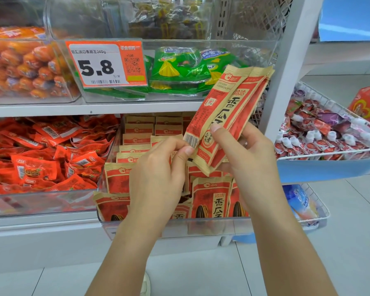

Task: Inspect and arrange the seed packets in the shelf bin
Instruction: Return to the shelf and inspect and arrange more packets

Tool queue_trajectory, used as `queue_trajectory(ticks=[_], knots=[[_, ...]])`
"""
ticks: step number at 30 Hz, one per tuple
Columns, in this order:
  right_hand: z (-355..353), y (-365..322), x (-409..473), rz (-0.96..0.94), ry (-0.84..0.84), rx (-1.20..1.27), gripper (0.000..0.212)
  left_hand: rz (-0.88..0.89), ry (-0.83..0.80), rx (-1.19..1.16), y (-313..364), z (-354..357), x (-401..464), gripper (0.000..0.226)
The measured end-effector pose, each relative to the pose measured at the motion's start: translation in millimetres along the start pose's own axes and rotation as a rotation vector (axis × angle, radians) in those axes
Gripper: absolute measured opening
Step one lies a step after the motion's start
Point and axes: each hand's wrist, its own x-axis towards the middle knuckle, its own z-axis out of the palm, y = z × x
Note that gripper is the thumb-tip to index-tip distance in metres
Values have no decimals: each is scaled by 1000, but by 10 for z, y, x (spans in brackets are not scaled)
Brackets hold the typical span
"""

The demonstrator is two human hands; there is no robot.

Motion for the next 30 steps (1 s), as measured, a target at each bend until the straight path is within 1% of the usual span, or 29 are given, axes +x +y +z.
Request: queue_trajectory(ticks=[6, 7, 9, 10, 11, 12, 14, 16, 19, 22, 24, 26, 27, 30], knots=[[-10, -28, -10, 23, -6, -29, 18, -7, -6, -17, 29, -30, -2, 15], [-20, -46, -11, 40, -34, -13, 24, -11, -4, -44, 37, -46, 3, 16], [-53, -64, 9, 109, -95, 76, 51, -44, -25, -174, 62, -96, 24, 15], [-69, -68, 27, 154, -108, 148, 61, -70, -59, -266, 81, -129, 36, 15], [-88, -76, 46, 199, -113, 232, 63, -97, -105, -354, 104, -167, 51, 14], [-110, -75, 67, 236, -114, 310, 58, -118, -154, -426, 125, -204, 65, 15], [-146, -58, 89, 297, -139, 412, 37, -160, -246, -531, 139, -255, 80, 16], [-172, -26, 106, 330, -168, 494, 23, -211, -309, -611, 123, -272, 91, 16], [-208, -22, 123, 316, -166, 545, 22, -336, -314, -745, 69, -292, 95, 16], [-216, -42, 108, 256, -177, 485, 28, -428, -287, -878, -2, -369, 124, 33], [-201, -39, 92, 204, -172, 410, 28, -412, -299, -865, -24, -425, 139, 40], [-151, -49, 71, 143, -163, 315, 28, -355, -286, -779, -6, -428, 136, 34], [-122, -53, 65, 105, -162, 271, 29, -318, -254, -723, 14, -417, 131, 30], [-39, -48, 74, 1, -170, 172, 25, -165, -128, -475, -14, -378, 120, 36]])
